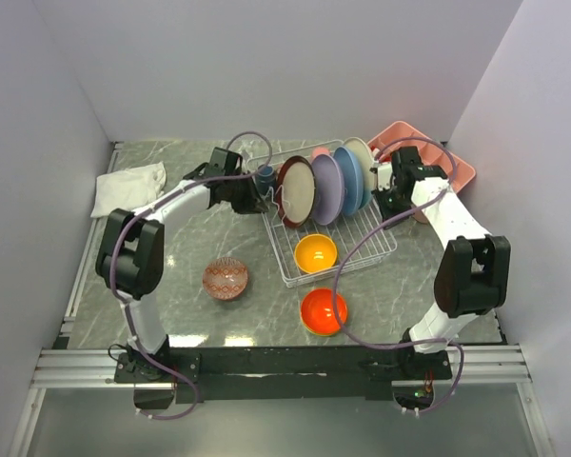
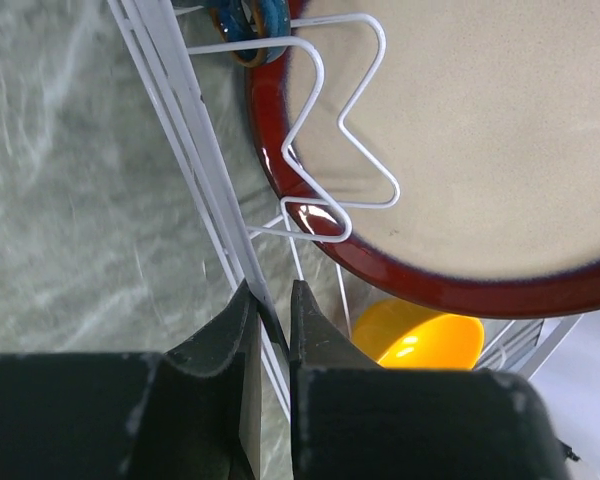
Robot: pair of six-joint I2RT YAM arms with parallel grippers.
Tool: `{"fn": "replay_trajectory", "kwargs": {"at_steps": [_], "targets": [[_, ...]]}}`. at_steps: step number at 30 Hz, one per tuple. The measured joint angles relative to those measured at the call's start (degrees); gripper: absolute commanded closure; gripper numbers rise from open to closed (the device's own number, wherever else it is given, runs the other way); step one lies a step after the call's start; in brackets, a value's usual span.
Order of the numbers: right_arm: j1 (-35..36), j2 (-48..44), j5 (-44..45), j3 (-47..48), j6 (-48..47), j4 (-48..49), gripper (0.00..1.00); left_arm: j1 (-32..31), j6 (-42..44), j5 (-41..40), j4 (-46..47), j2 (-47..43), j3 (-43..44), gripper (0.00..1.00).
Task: Load the mixed dishes into the dish rack
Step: Adjust the dish rack at the center of the board.
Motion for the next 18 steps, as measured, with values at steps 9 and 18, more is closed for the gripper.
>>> {"fn": "replay_trajectory", "kwargs": {"at_steps": [9, 18], "targets": [[2.4, 0.9, 2.6, 0.9, 2.2, 1.7, 0.85, 0.1, 3.8, -4.5, -2.8, 4.7, 8.0, 0.81], [4.3, -4.5, 8.1, 1.6, -0.3, 2.4, 0.38, 0.6, 15.8, -10.3, 3.5, 4.2, 12.9, 0.09]]}}
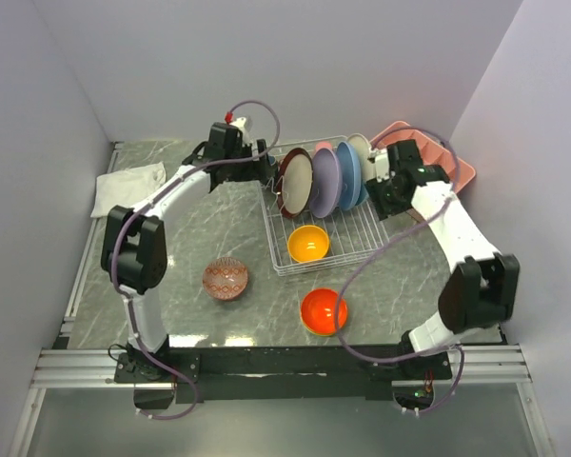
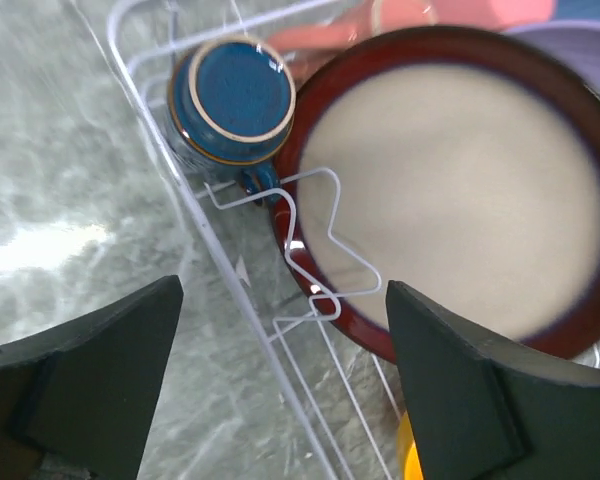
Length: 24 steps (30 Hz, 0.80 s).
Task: Load the mixed dishes into the dish rack
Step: Adjust the dish rack at the center of the board, then pick up the bowl from the dish rack.
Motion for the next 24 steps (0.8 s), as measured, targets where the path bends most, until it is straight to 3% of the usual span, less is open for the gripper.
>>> {"fn": "replay_trajectory", "kwargs": {"at_steps": [9, 13, 17, 24], "targets": [[0.9, -14.9, -5.6, 3.9, -3.8, -5.2, 0.44, 0.9, 4.3, -4.0, -1.2, -16.6, -8.8, 0.02], [11.0, -17.7, -5.5, 2.7, -4.3, -5.6, 0.46, 1.2, 5.7, -4.6, -1.7, -24.0, -11.6, 0.01], [23.0, -16.3, -2.5, 2.6, -2.1, -4.4, 0.5, 3.5, 5.9, -4.6, -2.8, -28.6, -14.4, 0.01], [33.8, -3.7, 6.3, 7.7, 0.9, -3.2, 0.58, 15.0, 4.8, -4.4, -3.9, -32.9, -20.6, 0.01]]}}
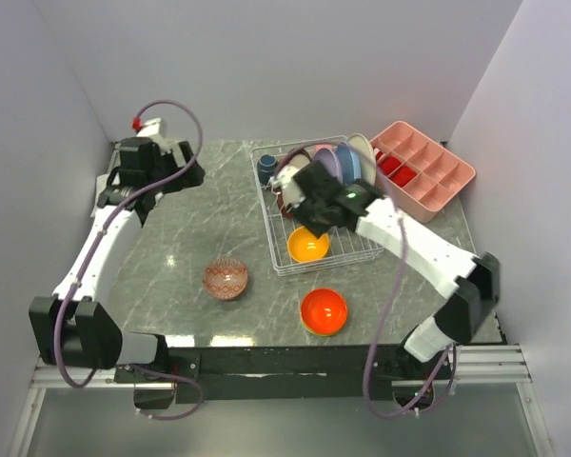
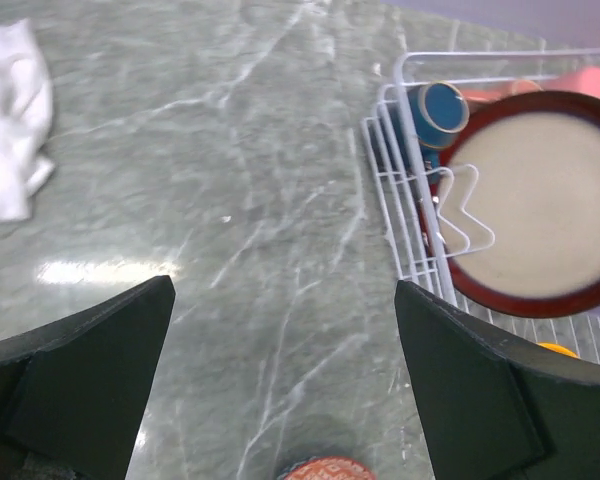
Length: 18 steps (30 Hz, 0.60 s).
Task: Load the mixed dishes into the dish rack
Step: Pick up the bowl from the dish rack.
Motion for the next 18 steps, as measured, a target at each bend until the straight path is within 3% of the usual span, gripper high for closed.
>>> {"fn": "replay_trajectory", "kwargs": {"at_steps": [6, 18], "targets": [[7.4, 7.2, 0.0, -2.1, 4.0, 0.5, 0.52, 6.7, -1.5, 1.0, -0.2, -7.5, -3.9, 0.0], [7.8, 12.7, -1.0, -1.9, 10.2, 0.8, 0.55, 14.3, -3.4, 3.5, -0.2, -16.8, -8.6, 0.01]]}}
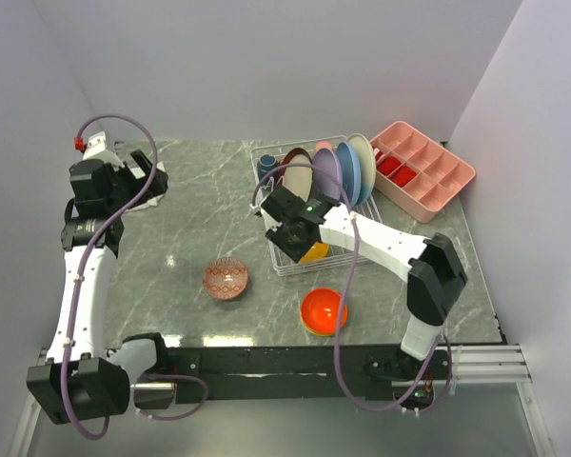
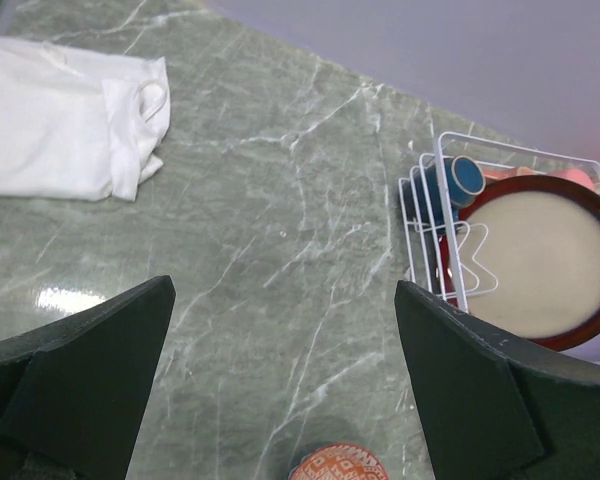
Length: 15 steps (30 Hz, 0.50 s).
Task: Load the mixed dishes into the dish rack
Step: Pick up the bowl from the dish rack.
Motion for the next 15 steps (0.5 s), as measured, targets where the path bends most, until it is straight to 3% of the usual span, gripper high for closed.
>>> {"fn": "replay_trajectory", "kwargs": {"at_steps": [15], "targets": [[0.5, 8.5, -0.1, 2.2, 1.2, 1.9, 0.57, 3.6, -1.9, 2.2, -0.7, -1.8, -1.6, 0.0]]}}
